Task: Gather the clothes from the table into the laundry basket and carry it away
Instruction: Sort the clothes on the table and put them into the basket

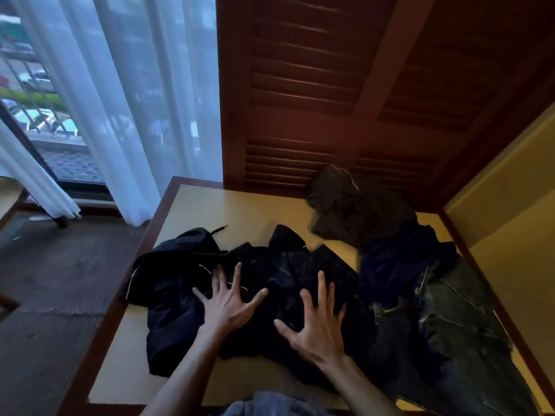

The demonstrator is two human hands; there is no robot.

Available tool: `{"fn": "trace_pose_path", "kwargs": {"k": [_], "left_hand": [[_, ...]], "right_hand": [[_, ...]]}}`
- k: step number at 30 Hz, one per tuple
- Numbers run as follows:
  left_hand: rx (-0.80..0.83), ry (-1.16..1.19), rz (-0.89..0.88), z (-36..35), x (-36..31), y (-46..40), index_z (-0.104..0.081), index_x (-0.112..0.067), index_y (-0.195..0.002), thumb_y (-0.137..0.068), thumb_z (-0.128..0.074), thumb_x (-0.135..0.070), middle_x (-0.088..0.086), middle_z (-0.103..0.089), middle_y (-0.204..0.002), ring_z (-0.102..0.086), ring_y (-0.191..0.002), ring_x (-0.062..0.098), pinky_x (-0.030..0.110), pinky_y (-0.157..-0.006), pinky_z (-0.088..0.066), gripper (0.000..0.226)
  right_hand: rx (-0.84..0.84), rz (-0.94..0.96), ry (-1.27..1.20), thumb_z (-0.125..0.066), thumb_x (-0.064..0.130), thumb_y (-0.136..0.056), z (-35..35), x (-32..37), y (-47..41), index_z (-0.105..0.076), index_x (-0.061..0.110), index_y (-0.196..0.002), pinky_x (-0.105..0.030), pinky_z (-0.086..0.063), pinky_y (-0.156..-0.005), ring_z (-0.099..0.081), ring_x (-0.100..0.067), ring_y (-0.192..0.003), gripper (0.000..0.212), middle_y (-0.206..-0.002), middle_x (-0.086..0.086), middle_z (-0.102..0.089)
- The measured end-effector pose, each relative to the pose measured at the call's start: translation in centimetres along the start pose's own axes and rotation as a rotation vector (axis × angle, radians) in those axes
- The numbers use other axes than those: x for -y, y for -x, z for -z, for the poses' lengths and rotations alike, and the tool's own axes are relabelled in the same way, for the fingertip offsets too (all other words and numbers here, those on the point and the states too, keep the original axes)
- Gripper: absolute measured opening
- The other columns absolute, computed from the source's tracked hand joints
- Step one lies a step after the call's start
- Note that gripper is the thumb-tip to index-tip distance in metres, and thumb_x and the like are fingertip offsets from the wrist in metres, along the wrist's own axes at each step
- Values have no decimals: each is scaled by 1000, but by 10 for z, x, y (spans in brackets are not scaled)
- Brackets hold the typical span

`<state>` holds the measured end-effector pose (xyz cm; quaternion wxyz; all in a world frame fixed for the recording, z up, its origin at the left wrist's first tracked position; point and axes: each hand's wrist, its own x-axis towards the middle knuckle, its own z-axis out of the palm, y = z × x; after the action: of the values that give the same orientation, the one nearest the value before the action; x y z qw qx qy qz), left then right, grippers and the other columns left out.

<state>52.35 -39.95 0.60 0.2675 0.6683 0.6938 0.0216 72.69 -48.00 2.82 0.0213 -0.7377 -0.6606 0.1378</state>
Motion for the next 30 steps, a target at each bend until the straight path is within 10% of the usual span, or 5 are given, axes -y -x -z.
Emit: {"fn": "trace_pose_path", "kwargs": {"k": [6,12,17,21,30], "left_hand": [[-10,-203,-53,-39,-3,-5,13,-30,-154,-88,-37,-76,28,1,-165,1,-155,40,83,-101,20,95],[58,-274,-81,-21,3,5,12,-28,-159,-96,-54,-42,22,-3,-167,2,-156,34,82,-109,2,93],[-129,-47,-155,19,-7,22,-12,-35,-157,-82,-63,-61,8,-5,-169,-5,-155,28,67,-118,9,94],[-447,205,209,54,26,27,0,-33,-157,-72,-34,-95,16,14,-167,13,-153,37,56,-113,26,110],[36,234,215,5,1,0,27,-57,-145,-49,-33,-108,3,57,-147,35,-141,53,78,-109,10,124]], "right_hand": [[129,-11,287,-78,64,-64,-18,-30,-7,-51,35,-135,-78,-38,-92,-43,-50,-133,80,-162,-15,-21],[1,-281,219,-50,51,-95,18,-74,-25,-31,34,-144,-64,-34,-108,-20,-42,-146,55,-164,-11,-5],[-68,-220,208,-51,75,-81,33,-81,-24,-7,32,-154,-64,-31,-107,-17,-40,-147,96,-165,-9,-5],[-205,-317,75,-48,95,-61,51,-92,-31,3,30,-155,-74,-20,-107,6,-43,-150,126,-165,-10,7],[188,-291,54,-35,102,-56,-5,-65,-54,18,31,-154,-74,-13,-110,6,-45,-149,132,-165,-6,17]]}}
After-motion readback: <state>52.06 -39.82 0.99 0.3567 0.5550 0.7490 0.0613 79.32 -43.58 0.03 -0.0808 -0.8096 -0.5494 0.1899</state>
